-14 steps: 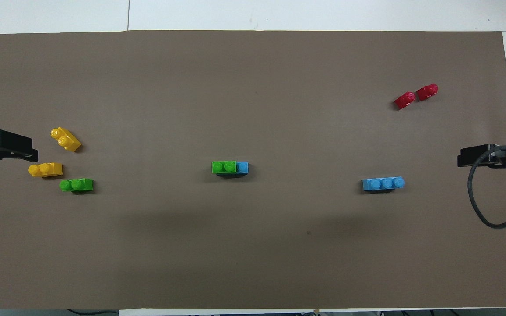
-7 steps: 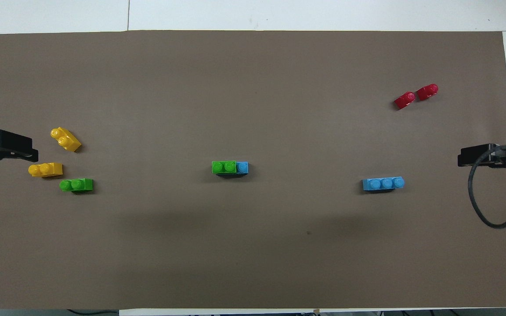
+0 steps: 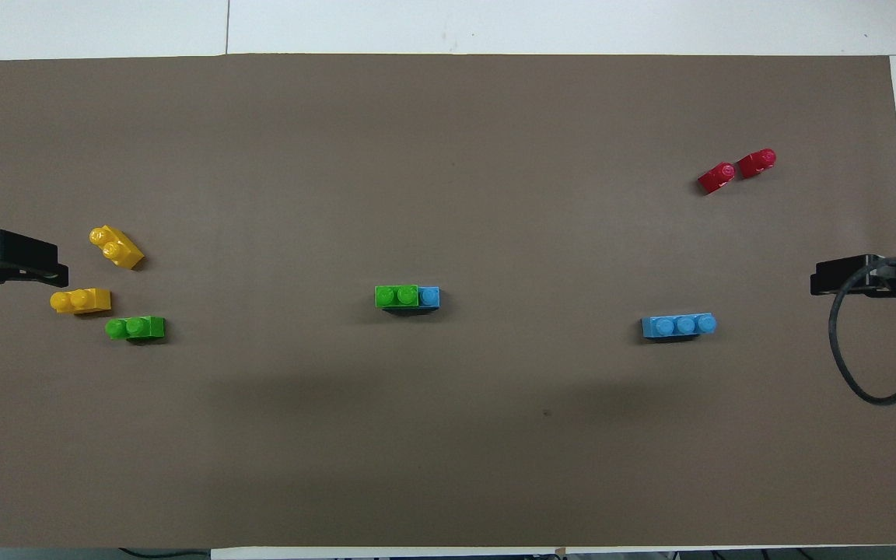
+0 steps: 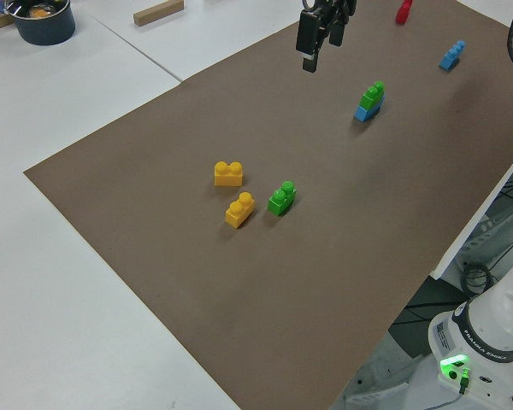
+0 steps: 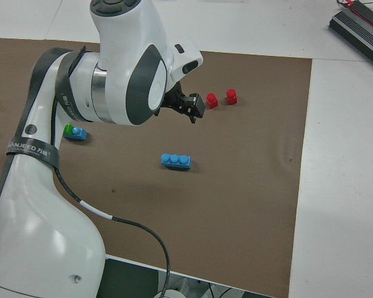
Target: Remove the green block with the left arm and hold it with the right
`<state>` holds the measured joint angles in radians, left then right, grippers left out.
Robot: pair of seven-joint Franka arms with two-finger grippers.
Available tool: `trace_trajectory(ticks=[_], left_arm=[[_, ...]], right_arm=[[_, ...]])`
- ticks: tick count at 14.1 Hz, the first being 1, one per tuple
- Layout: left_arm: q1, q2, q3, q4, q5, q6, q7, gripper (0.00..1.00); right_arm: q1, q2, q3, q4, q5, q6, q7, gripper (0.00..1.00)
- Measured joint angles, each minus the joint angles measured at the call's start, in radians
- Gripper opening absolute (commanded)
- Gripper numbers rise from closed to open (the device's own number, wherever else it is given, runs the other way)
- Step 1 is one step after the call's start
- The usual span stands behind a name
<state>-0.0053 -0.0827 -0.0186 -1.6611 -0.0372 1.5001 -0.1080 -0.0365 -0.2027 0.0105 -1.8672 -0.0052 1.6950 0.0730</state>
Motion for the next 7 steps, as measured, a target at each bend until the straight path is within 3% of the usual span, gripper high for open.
trace_trajectory(ticks=[3,7], left_arm=[[0.0,-0.001,-0.001,0.0,0.0,0.0,0.0,1.0],[0.0,-0.001,-0.007,0.0,0.0,0.0,0.0,1.0]], right_arm=[[-0.001,0.0,-0.001,-0.001,0.0,0.034,0.04,1.0],[0.005,0.0,0.01,-0.007,0.0,0.056,0.264,1.0]])
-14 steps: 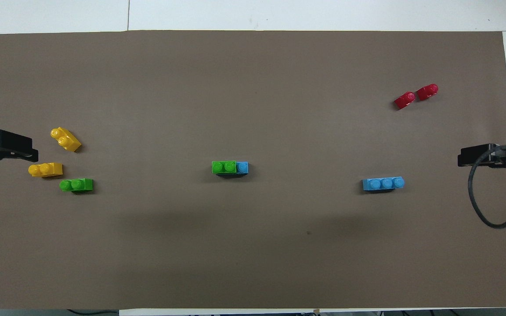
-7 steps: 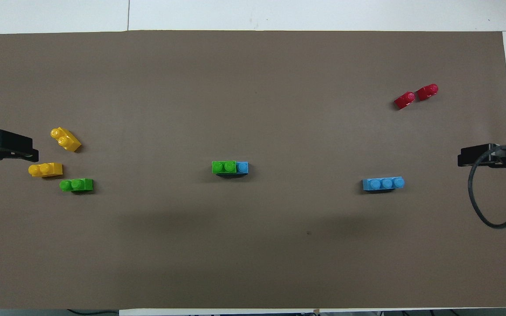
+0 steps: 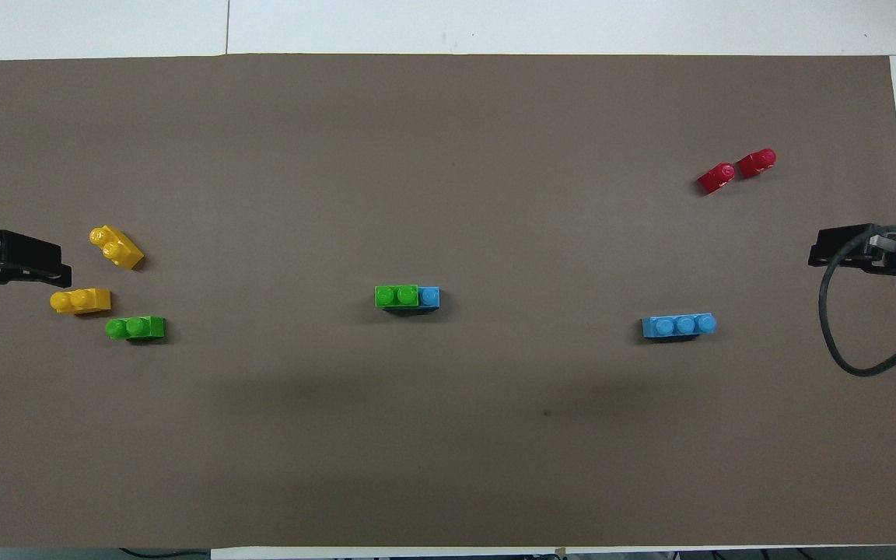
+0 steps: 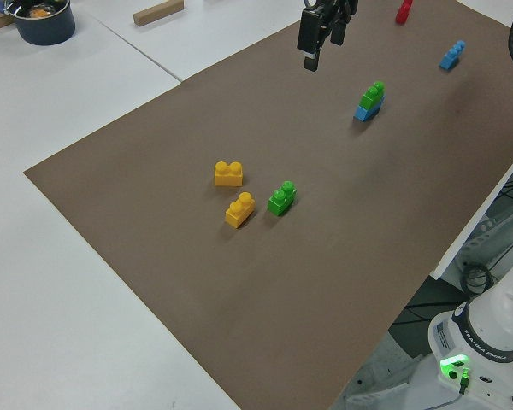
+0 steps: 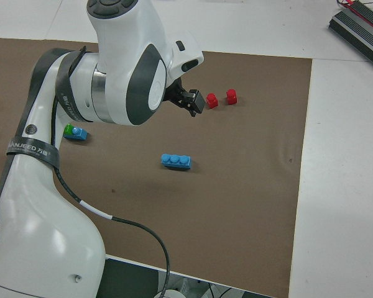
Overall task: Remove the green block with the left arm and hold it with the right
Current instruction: 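Move the left gripper and the right gripper toward the green-blue brick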
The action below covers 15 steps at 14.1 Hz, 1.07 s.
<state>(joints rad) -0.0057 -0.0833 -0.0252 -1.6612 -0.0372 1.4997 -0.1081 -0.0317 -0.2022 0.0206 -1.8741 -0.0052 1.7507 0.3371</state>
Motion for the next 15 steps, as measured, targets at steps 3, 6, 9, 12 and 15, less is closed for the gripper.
trace_trajectory(ticks=[3,6,9,12,15], left_arm=[[0.0,0.0,0.0,0.0,0.0,0.0,-0.01,1.0],[-0.005,0.0,-0.002,0.0,0.0,0.0,-0.099,1.0],[-0.042,0.0,-0.007,-0.002,0.0,0.0,-0.313,1.0],[-0.111,0.0,-0.011,-0.008,0.0,0.003,-0.662,1.0],[-0.183,-0.005,-0.013,-0.028,0.0,0.037,-1.018,1.0]], right_arm=[[0.021,0.001,0.009,-0.008,0.004,0.001,0.234,1.0],[0.036,0.01,0.01,-0.014,0.049,0.004,0.415,1.0],[0.036,0.023,0.009,-0.016,0.092,0.005,0.541,1.0],[0.036,0.033,0.009,-0.017,0.164,0.006,0.674,1.0],[0.036,0.049,0.009,-0.02,0.259,0.006,0.765,1.0]])
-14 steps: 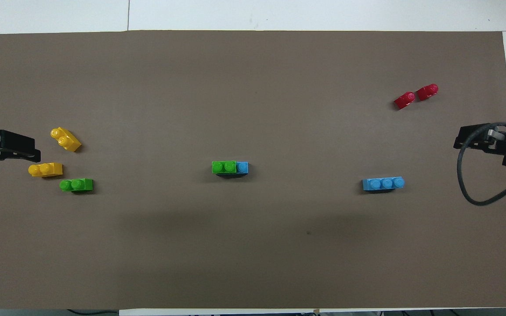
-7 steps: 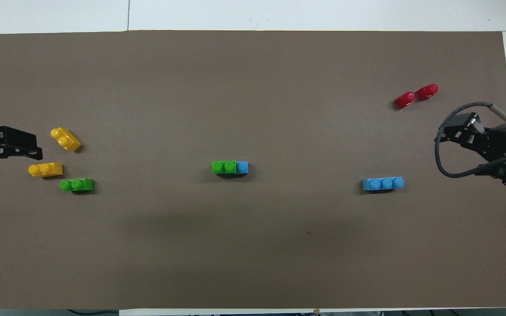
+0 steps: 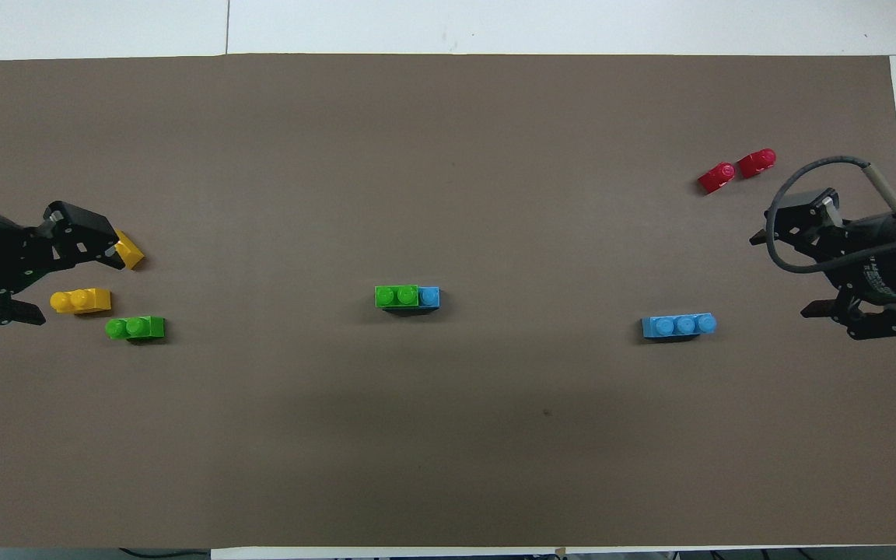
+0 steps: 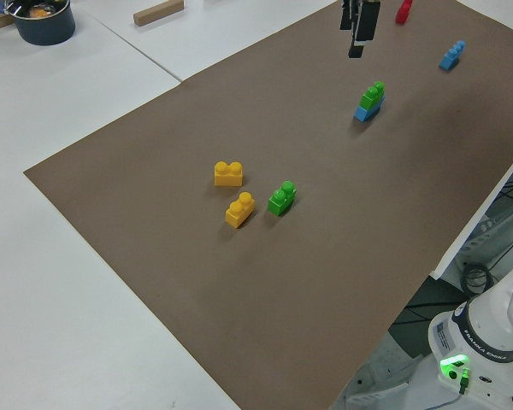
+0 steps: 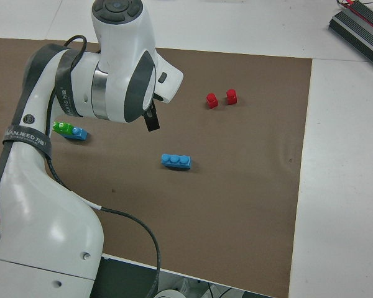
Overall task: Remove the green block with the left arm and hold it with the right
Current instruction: 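Move the left gripper and the right gripper toward the green-blue brick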
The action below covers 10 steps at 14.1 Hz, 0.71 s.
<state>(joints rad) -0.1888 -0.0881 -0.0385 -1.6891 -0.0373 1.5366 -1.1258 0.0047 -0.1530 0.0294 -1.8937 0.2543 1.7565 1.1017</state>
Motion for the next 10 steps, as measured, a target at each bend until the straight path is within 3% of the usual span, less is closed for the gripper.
trace_trajectory(ticks=[5,10], left_arm=[[-0.059,-0.027,-0.001,-0.083,-0.002,0.147,-0.527,1.0],[-0.124,-0.06,-0.002,-0.159,-0.009,0.226,-0.712,1.0]], right_arm=[[0.002,0.08,0.001,-0.007,0.205,0.03,0.084,0.99],[0.08,0.167,0.003,-0.058,0.373,0.152,0.104,0.97]])
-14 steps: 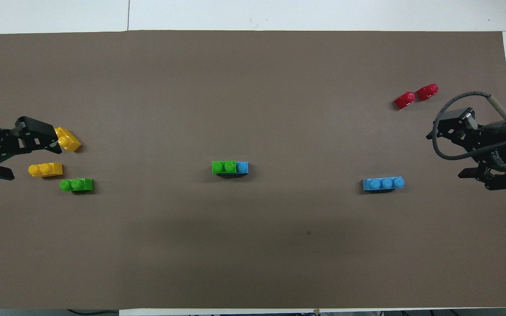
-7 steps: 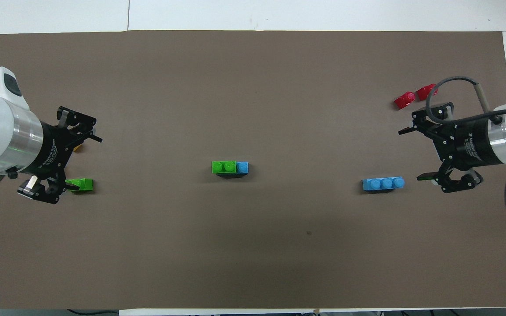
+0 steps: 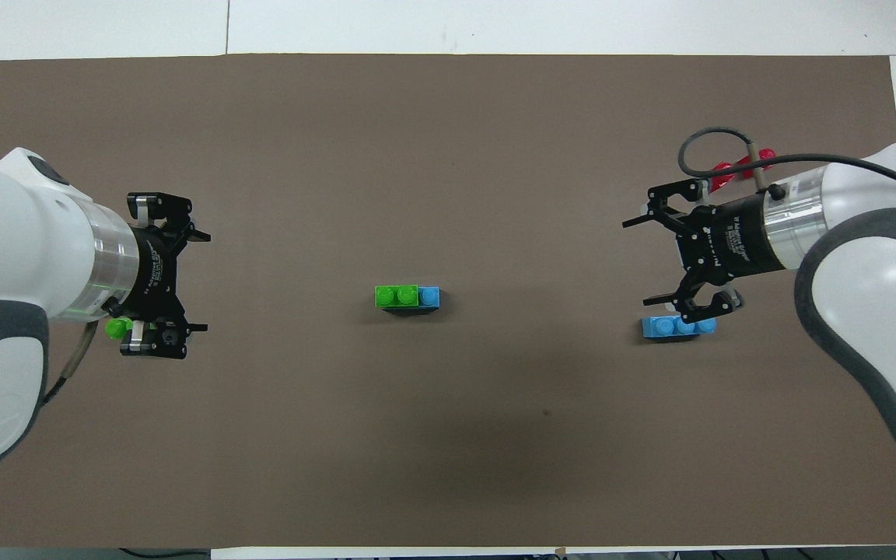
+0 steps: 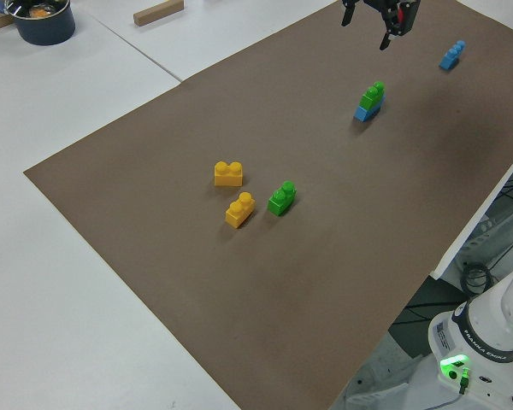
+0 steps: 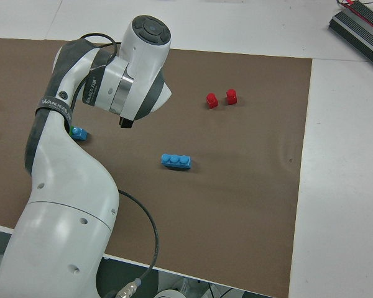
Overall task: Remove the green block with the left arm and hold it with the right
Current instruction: 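Move the left gripper and the right gripper toward the green-blue brick, then grasp the green end with the left gripper while the right gripper grasps blue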
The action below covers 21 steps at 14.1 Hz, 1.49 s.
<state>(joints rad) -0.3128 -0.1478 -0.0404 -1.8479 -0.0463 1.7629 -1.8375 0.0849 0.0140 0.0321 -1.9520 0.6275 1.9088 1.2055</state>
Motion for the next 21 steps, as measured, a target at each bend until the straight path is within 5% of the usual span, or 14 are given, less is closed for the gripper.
trace_trajectory(ticks=[11,21], left_arm=[[-0.114,0.001,0.0,-0.152,-0.037,0.16,-0.193,1.0],[-0.218,0.21,0.0,-0.179,-0.037,0.423,-0.353,1.0]], right_arm=[[0.221,0.147,0.002,-0.069,0.135,0.261,0.168,0.96],[0.375,0.245,0.003,-0.126,0.243,0.522,0.179,0.96]])
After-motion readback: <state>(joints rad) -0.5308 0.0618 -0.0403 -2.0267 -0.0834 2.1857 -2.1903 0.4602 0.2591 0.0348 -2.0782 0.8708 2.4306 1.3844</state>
